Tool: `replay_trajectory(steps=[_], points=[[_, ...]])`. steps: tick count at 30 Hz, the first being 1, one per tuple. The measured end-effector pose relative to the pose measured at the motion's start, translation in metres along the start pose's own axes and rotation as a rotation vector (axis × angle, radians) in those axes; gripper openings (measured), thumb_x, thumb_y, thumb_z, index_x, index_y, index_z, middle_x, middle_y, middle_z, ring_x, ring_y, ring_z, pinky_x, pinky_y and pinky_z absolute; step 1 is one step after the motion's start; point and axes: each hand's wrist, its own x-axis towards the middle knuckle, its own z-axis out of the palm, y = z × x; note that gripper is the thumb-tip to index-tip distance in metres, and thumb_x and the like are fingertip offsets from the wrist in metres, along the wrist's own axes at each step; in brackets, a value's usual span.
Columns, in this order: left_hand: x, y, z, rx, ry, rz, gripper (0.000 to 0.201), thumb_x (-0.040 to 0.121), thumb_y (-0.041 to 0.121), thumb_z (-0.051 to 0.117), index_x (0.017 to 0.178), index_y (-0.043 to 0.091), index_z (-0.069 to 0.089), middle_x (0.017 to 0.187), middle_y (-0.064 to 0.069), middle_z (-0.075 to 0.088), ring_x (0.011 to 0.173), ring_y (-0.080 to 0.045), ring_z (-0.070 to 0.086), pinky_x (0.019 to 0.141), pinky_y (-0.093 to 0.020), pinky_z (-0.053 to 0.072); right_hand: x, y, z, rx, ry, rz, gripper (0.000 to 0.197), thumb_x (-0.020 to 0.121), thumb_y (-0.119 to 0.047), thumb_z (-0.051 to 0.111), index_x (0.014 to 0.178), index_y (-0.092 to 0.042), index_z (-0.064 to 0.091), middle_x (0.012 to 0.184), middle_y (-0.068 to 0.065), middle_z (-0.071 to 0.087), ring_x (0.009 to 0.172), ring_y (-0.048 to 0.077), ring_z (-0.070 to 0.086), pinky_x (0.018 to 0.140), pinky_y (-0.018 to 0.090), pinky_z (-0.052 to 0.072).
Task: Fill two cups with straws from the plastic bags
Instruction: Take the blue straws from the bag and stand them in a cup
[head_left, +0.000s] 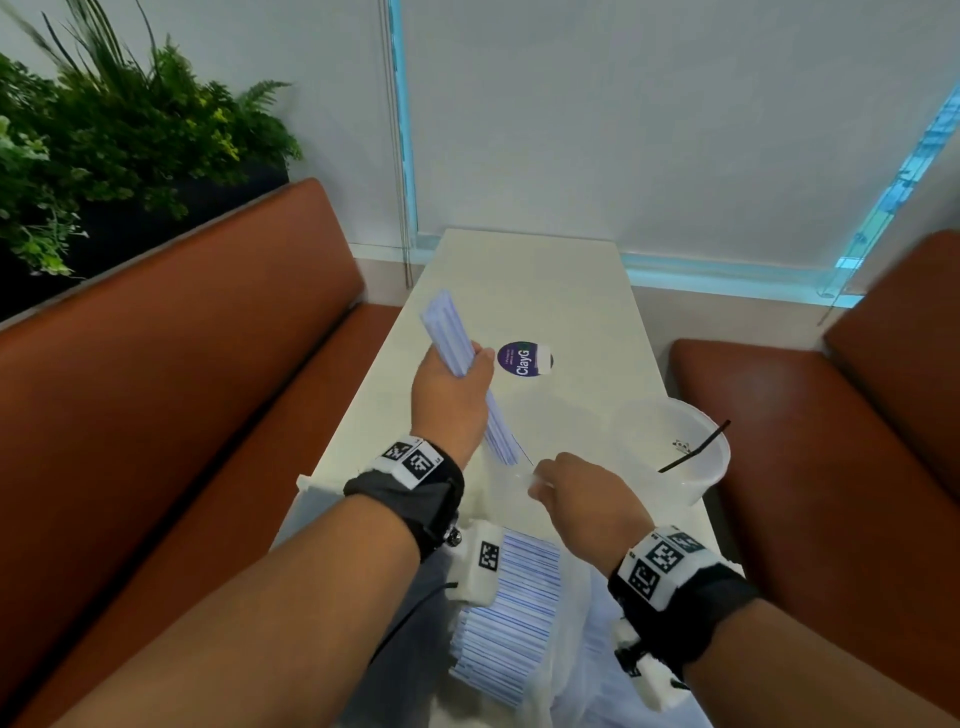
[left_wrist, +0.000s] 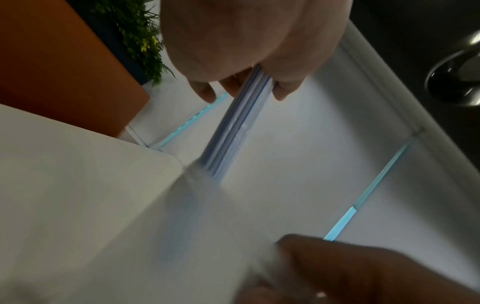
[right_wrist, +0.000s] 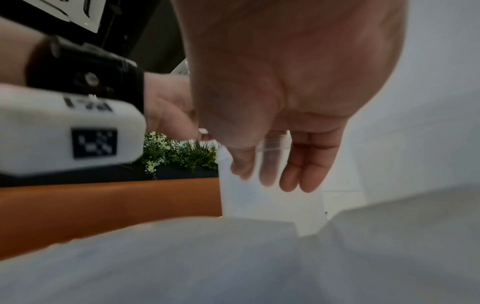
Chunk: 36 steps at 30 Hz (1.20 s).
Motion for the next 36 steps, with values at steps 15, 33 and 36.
replay_trajectory(steps=[15,33,36], points=[[0.026,-0.038,-0.009,0.572,-0.515,-0.17,0.076,0.082,0.039,0.081,0.138,0.017,0.035,0.12,-0.003,0.062,0.101,-0.022,0.062,0.089,-0.036,0.051,-0.004,-0.003,-0.006,0.086,-0.063,-0.121,0.019,0.105,-0.03,0.045,0.112,-0.026,0.062,0.099,-0.009,0.048,0.09,0.022,0.059,0.073,0.033,0.042],[-0.077,-0.001,-0.038,0.98,-1.077,0.34,0.024,0.093,0.05,0.057,0.108,0.033,0.064,0.102,0.011,0.061,0.091,-0.013,0.06,0.075,-0.033,0.049,-0.039,-0.012,-0.007,-0.146,-0.283,0.388,0.039,0.081,-0.053,0.067,0.069,-0.02,0.05,0.067,-0.007,0.057,0.06,0.011,0.055,0.052,0.025,0.036],[-0.102,-0.025,-0.031,1.214,-1.296,0.402,0.04,0.098,0.042,0.055,0.128,0.016,0.062,0.126,-0.004,0.057,0.112,-0.025,0.056,0.093,-0.041,0.049,-0.036,-0.013,-0.01,-0.042,-0.311,0.382,0.031,0.086,-0.038,0.067,0.07,-0.019,0.049,0.07,-0.005,0.055,0.068,0.016,0.058,0.061,0.026,0.044]])
